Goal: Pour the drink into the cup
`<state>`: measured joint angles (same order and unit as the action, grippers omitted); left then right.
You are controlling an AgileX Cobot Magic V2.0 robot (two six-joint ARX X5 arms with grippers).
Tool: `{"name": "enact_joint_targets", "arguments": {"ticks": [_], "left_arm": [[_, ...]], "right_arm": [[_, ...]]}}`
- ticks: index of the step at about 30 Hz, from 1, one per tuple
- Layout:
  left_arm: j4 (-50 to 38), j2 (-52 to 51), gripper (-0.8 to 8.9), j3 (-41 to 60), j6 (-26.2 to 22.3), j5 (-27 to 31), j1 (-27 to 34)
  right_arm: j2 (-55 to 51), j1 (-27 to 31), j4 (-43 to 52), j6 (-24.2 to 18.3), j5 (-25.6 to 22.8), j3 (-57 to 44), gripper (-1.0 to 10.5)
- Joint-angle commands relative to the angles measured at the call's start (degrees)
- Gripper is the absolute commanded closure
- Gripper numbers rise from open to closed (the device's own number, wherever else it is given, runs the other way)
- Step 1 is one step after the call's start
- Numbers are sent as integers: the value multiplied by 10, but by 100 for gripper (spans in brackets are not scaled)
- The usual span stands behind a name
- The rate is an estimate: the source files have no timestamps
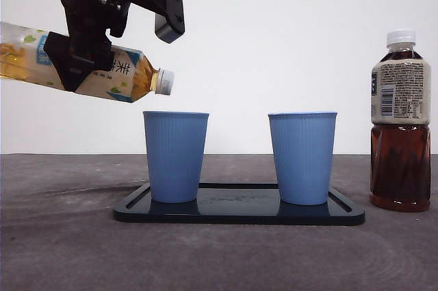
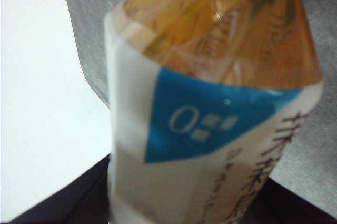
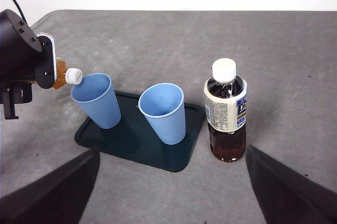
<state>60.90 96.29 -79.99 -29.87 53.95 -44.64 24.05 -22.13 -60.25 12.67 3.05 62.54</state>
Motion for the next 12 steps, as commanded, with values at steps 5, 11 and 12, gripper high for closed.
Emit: {"name": "enact_joint_targets", "arguments": {"ticks": [5, 11, 12], "left_arm": [[-3, 8, 629, -20, 11, 22, -5], [-2, 0, 629, -20, 30, 22, -5], [-2, -3, 629, -20, 33, 22, -5]], "right_arm": [[2, -3, 2, 0, 2, 12, 505], [2, -3, 2, 2, 4, 12, 505], [2, -3, 2, 2, 4, 12, 505]]}}
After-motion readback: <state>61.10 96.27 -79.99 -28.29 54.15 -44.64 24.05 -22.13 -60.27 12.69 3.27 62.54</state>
